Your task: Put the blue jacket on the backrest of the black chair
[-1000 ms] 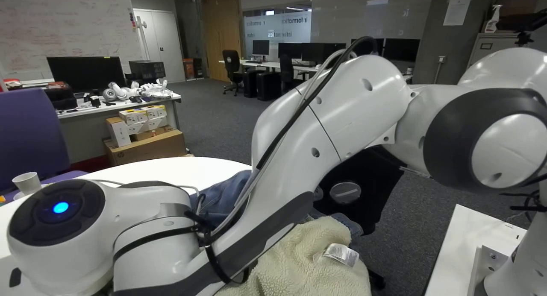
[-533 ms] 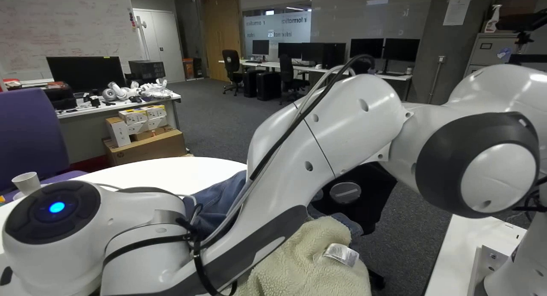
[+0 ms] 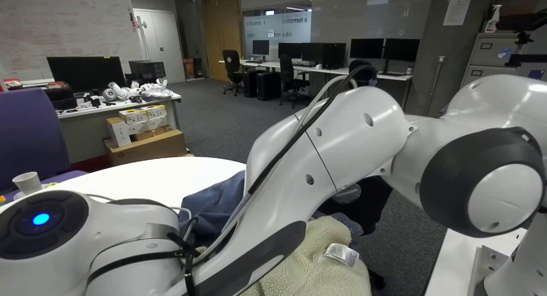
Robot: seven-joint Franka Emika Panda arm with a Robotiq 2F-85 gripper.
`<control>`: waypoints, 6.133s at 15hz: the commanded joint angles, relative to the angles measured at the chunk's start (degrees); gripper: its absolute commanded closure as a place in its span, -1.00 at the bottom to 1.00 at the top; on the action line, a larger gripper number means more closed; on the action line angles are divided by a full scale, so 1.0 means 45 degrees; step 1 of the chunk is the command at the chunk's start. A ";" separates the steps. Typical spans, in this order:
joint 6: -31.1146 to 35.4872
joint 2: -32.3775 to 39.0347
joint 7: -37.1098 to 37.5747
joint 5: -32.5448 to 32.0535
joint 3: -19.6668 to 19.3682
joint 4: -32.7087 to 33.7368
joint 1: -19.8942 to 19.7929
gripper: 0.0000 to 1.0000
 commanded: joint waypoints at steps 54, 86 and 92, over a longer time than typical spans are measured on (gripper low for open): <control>0.0760 -1.0385 0.3062 0.3890 0.1995 -1.2142 -0.2891 0.96; -0.4993 -1.7930 0.0337 0.6732 0.1696 -1.6650 -0.4888 0.96; -0.3713 -1.7661 0.0135 0.7000 0.1669 -1.6830 -0.4921 0.96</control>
